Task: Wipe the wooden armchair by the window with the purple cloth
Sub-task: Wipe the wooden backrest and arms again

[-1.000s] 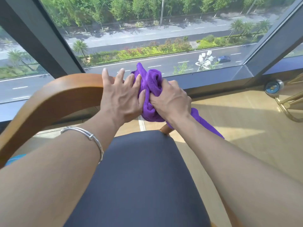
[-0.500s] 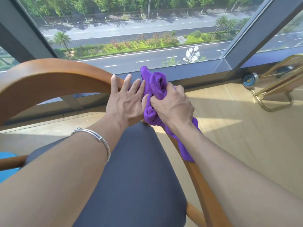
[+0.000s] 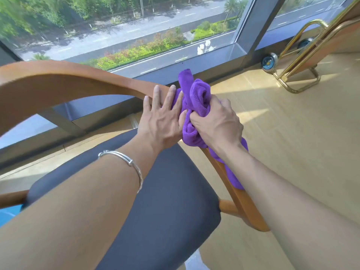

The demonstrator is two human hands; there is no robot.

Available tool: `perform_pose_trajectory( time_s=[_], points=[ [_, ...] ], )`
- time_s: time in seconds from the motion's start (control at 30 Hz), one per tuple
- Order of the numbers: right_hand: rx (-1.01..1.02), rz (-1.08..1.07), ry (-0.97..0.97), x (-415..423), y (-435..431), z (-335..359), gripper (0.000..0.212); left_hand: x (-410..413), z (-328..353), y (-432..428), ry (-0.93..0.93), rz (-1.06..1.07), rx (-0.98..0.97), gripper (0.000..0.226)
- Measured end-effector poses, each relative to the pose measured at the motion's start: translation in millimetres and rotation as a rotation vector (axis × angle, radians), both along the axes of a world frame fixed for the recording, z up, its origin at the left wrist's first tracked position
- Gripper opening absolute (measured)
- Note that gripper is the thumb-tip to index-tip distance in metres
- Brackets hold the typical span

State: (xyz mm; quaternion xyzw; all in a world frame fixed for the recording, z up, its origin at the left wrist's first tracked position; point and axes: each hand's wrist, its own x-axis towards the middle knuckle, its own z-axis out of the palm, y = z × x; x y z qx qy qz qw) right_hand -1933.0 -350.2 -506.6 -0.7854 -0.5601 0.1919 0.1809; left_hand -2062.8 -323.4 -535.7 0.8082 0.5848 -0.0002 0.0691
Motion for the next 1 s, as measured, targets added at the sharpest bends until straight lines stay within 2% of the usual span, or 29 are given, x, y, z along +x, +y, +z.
perform_pose_trajectory(
  time_s=[0.27,0.5,0.8,1.0],
  points=[
    [0.018,-0.148,-0.024,33,-79,0,0.037,43,-2,-63,-0.034,-0.139,-0.07,0.075],
    [0.027,-0.189,-0.051,36,-112,2,0.038,50,4,-89,0.005,-0.206,-0.089,0.069],
    [0.001,-0.186,-0.09,34,-125,1,0.044,43,8,-96,-0.033,-0.236,-0.122,0.059],
    [-0.007,-0.186,-0.141,31,-119,0,0.044,35,8,-90,-0.047,-0.258,-0.123,0.06]
  ],
)
